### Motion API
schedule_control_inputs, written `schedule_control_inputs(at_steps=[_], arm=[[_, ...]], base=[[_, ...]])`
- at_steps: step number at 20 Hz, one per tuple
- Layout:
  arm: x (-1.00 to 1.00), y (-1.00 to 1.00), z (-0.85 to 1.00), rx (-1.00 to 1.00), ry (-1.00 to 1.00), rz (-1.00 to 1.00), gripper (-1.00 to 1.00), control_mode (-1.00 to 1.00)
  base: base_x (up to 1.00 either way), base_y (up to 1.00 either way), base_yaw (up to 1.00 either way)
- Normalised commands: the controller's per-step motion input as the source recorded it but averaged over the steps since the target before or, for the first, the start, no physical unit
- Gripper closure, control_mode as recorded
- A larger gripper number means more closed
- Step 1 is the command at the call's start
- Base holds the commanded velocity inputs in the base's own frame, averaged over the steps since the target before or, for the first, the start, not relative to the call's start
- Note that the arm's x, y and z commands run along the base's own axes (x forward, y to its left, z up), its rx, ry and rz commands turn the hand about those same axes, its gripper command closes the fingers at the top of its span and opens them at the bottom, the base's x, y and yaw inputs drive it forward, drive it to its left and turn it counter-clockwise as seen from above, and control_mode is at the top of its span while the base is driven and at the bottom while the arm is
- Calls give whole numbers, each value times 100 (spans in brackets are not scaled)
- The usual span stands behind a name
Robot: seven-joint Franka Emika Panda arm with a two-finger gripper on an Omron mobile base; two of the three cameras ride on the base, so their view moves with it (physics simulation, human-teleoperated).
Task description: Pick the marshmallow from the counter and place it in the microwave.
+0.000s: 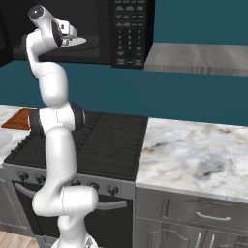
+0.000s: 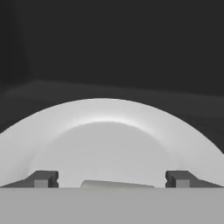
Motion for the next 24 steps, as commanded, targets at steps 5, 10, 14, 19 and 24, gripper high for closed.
schedule_control_inputs(at_steps=[5, 10, 14, 19, 24], arm=[[-26, 0, -1, -6, -10, 0, -100, -100], [-39, 0, -11, -1, -6, 0, -100, -100], [-77, 0, -3, 0, -14, 0, -100, -100], [-100, 0, -17, 0, -13, 0, -100, -100], [-100, -4, -41, 0, -8, -1, -100, -100]], base=[[0, 0, 0], [0, 0, 0], [0, 0, 0], [0, 0, 0], [0, 0, 0]])
